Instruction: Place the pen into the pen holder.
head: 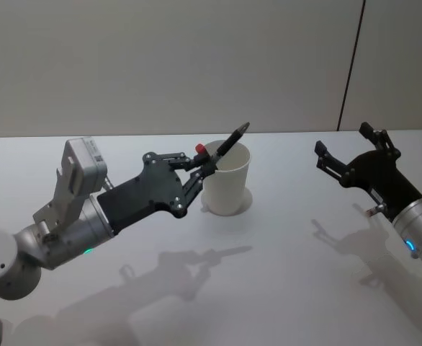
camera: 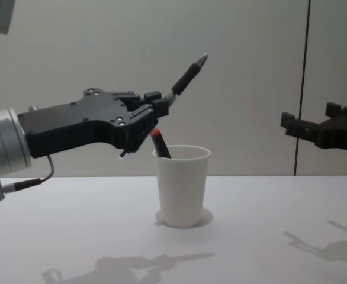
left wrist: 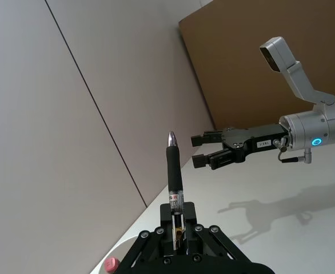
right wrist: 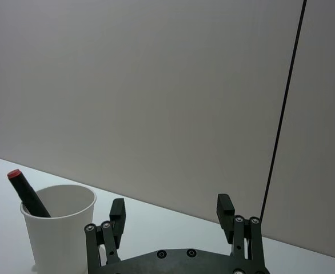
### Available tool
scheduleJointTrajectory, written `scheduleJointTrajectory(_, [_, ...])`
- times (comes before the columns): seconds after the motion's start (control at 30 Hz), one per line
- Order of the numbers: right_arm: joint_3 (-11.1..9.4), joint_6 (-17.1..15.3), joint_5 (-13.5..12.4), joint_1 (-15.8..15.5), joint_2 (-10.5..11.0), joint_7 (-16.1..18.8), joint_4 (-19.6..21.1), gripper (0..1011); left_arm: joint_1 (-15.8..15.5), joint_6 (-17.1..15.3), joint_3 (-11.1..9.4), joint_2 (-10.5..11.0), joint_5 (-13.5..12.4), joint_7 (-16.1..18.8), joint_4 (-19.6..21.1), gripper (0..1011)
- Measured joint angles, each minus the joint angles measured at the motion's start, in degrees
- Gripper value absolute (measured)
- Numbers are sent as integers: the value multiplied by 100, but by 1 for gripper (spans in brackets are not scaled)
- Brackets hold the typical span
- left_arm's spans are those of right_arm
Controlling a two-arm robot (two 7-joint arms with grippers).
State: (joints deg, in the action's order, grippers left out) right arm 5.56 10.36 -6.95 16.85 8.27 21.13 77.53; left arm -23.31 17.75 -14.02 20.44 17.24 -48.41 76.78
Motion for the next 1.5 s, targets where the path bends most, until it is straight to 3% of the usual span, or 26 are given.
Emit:
scheduleJointTrajectory(0.7, [0, 0, 0, 0, 0, 0, 0, 1002, -519, -101, -182, -240, -83, -371, -574, 1001])
scheduleJointTrajectory(1.5, [0, 0, 0, 0, 0, 0, 0, 1002, -856, 22, -366, -460, -80, -347, -1039, 1001])
